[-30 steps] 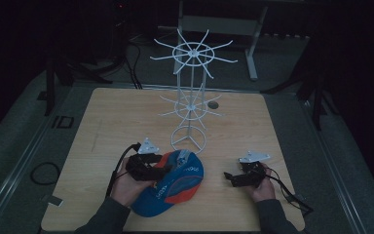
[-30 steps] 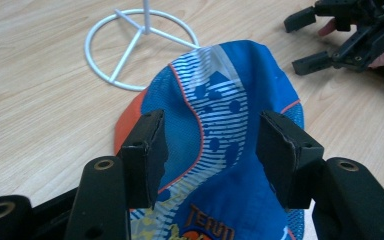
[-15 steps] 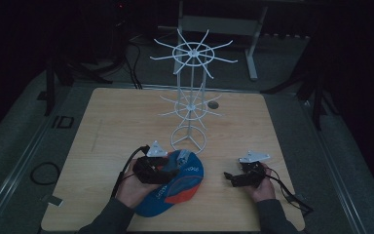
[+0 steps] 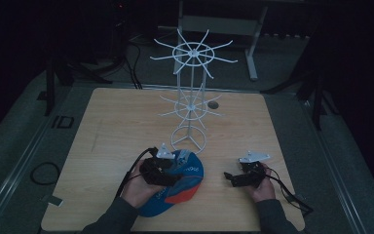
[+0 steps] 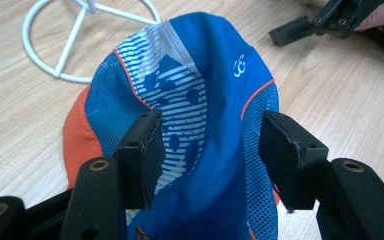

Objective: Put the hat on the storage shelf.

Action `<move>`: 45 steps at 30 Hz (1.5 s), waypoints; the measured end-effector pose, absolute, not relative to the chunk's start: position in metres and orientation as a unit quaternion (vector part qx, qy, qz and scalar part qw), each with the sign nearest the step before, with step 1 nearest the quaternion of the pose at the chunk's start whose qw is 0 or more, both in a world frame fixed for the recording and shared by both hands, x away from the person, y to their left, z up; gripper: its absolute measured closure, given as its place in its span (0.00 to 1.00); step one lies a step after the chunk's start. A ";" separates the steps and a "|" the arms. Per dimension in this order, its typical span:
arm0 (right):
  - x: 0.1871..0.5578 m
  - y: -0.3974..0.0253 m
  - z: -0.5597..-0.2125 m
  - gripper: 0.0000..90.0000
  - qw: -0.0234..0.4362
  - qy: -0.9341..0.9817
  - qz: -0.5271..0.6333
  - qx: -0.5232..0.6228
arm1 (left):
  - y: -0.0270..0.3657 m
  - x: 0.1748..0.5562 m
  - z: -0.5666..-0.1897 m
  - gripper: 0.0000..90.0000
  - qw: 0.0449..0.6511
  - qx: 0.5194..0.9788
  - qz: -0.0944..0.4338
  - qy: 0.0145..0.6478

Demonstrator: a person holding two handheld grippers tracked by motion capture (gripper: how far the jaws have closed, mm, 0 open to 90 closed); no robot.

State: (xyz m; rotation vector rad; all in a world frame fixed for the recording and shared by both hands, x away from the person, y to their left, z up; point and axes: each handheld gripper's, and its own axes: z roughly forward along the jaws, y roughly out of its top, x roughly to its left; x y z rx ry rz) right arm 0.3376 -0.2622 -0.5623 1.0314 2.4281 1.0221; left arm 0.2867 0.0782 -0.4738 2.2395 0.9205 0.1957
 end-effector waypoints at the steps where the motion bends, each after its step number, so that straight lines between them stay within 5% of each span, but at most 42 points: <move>1: 0.338 -0.262 -0.562 0.13 0.156 0.848 0.357 0.360 | 0.078 0.287 -0.474 0.49 0.347 0.865 0.074 0.356; 31: 0.338 -0.262 -0.562 0.13 0.156 0.848 0.356 0.360 | 0.068 0.292 -0.486 0.55 0.270 0.891 0.066 0.358; 45: 0.338 -0.262 -0.562 0.13 0.156 0.848 0.356 0.360 | 0.074 0.295 -0.483 0.99 0.240 0.893 0.085 0.372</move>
